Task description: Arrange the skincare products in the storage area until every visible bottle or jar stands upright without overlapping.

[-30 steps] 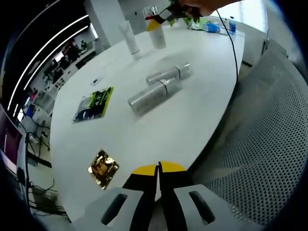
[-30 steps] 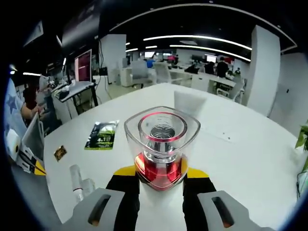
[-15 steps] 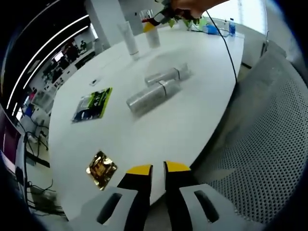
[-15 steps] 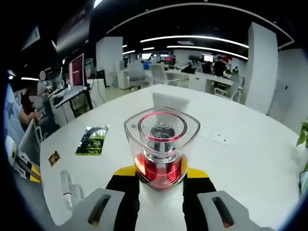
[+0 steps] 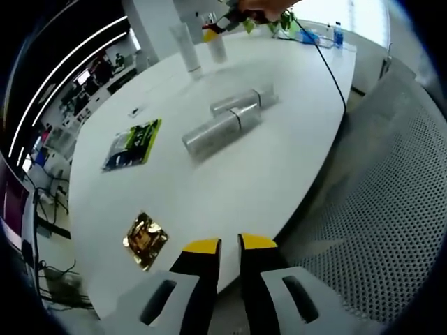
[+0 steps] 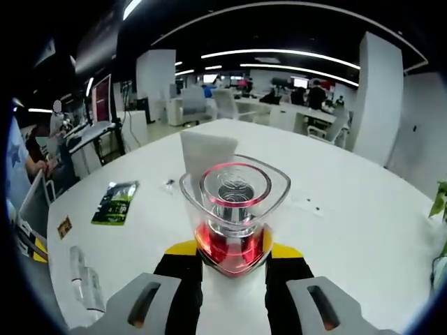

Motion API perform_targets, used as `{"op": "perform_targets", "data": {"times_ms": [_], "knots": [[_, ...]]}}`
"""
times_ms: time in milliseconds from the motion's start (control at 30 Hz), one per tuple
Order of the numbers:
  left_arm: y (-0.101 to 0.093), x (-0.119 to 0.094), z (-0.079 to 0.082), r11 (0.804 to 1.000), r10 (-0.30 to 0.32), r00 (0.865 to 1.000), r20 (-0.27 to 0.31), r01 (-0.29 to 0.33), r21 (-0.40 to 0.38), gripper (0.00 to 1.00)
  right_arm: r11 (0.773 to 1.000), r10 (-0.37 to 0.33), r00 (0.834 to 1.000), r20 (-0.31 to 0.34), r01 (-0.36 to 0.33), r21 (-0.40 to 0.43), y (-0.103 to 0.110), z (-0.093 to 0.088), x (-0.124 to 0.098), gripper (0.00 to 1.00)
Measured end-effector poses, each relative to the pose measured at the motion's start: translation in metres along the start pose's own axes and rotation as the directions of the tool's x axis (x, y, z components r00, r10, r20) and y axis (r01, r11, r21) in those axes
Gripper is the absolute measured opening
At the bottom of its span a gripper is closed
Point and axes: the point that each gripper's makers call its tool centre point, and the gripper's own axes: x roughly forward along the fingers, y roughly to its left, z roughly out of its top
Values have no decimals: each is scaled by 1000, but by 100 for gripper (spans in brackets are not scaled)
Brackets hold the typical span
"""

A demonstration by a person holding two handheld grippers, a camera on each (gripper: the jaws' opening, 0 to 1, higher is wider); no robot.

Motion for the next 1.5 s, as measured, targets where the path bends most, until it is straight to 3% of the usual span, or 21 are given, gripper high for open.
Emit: {"op": "perform_targets", "data": {"times_ms": [400,1133,1500], "knots": [[-1,2,-4,1000,-11,1000,-17,11,-11,8,999,26,1000,1,-26,-25,-18,8,11,28],[-3,4,-11,999,-27,998,-52,25,-35,8,992,117,993,-11,-118,-50,-11,-7,38,28],[-3,5,-12,999,-26,998,-57,24,-43,8,978,189,981,39,-184,-101,-1,-1,42,29]]}}
